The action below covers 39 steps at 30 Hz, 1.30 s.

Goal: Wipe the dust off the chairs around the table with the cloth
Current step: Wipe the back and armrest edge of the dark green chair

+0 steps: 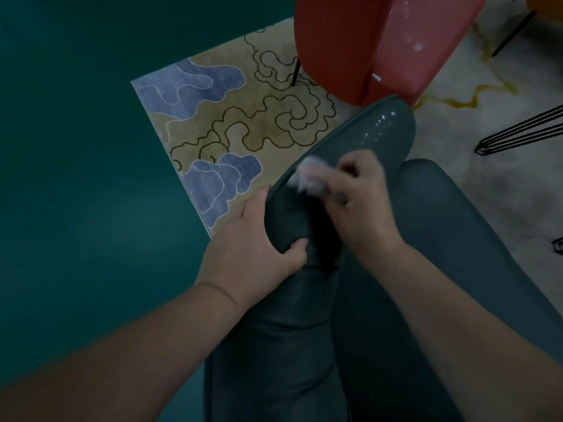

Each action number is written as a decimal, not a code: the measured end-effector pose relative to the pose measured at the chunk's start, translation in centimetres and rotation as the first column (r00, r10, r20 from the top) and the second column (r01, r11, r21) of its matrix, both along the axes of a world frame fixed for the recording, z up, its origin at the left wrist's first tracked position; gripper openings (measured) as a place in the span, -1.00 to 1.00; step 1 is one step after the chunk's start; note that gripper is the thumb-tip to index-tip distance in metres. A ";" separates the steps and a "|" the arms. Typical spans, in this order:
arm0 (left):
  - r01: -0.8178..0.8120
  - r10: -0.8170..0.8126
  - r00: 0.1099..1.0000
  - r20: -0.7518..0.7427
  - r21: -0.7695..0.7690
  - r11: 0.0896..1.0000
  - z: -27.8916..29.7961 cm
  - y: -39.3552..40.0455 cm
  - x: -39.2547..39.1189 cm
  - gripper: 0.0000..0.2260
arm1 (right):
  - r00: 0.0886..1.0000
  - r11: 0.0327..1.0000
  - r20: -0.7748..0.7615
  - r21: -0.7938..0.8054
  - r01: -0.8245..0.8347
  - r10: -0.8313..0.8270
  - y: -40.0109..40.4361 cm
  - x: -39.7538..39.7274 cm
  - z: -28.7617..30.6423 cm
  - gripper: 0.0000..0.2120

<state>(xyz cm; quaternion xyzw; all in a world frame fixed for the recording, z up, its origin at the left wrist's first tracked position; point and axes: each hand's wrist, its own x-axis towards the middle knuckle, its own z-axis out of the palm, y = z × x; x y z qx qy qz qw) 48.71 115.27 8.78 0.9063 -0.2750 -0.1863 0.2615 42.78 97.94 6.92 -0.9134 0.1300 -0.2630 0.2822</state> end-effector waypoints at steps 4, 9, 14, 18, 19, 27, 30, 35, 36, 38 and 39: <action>-0.010 0.010 1.000 0.006 0.004 1.000 0.0 -0.1 0.0 -0.16 | 0.977 0.964 -0.006 0.166 0.210 -0.212 1.5 0.4 0.1 -0.75; -0.020 0.019 1.000 -0.014 -0.043 0.999 0.1 0.0 0.1 -0.25 | 0.986 0.987 -0.053 0.027 -0.160 0.161 3.1 -0.4 0.8 -0.73; -0.020 0.020 1.000 0.015 -0.015 1.000 0.0 0.1 0.0 -0.19 | 0.958 0.970 -0.155 -0.016 0.241 -0.240 0.0 3.6 1.9 -0.78; -0.021 0.021 1.000 0.018 -0.013 1.000 -0.2 0.0 -0.1 -0.28 | 0.992 0.997 -0.118 0.057 0.059 -0.052 3.8 2.2 1.8 -0.88; -0.027 0.027 0.999 0.026 -0.011 1.000 -0.2 0.0 -0.1 -0.32 | 0.991 0.999 -0.131 0.043 -0.033 0.039 4.2 1.6 1.9 -0.82; -0.021 0.018 0.997 0.077 0.033 0.999 -0.4 0.0 0.0 -0.16 | 0.951 0.941 -0.130 0.160 0.299 -0.280 0.6 3.0 0.9 -0.73; -0.014 0.014 0.999 0.051 0.015 1.000 -0.3 0.1 0.0 -0.18 | 0.979 0.962 -0.036 0.179 0.204 -0.201 2.9 0.3 0.1 -0.73; 0.017 -0.015 0.997 0.078 -0.014 1.000 -0.3 0.1 -0.1 -0.25 | 0.940 0.911 0.015 0.252 0.326 -0.340 2.9 -0.3 -0.6 -0.70; 0.029 -0.029 0.996 0.090 0.002 1.000 -0.3 0.2 -0.2 -0.28 | 0.919 0.869 -0.002 0.324 0.374 -0.394 3.2 -0.2 -0.6 -0.70; 0.041 -0.046 0.993 0.108 0.040 0.998 -0.5 0.2 -0.1 -0.31 | 0.891 0.771 -0.031 0.488 0.409 -0.453 3.7 -0.3 -0.7 -0.66; 0.050 -0.057 0.992 0.116 0.066 0.997 -0.5 0.1 0.0 -0.32 | 0.882 0.736 -0.045 0.532 0.418 -0.469 3.8 -0.5 -0.7 -0.64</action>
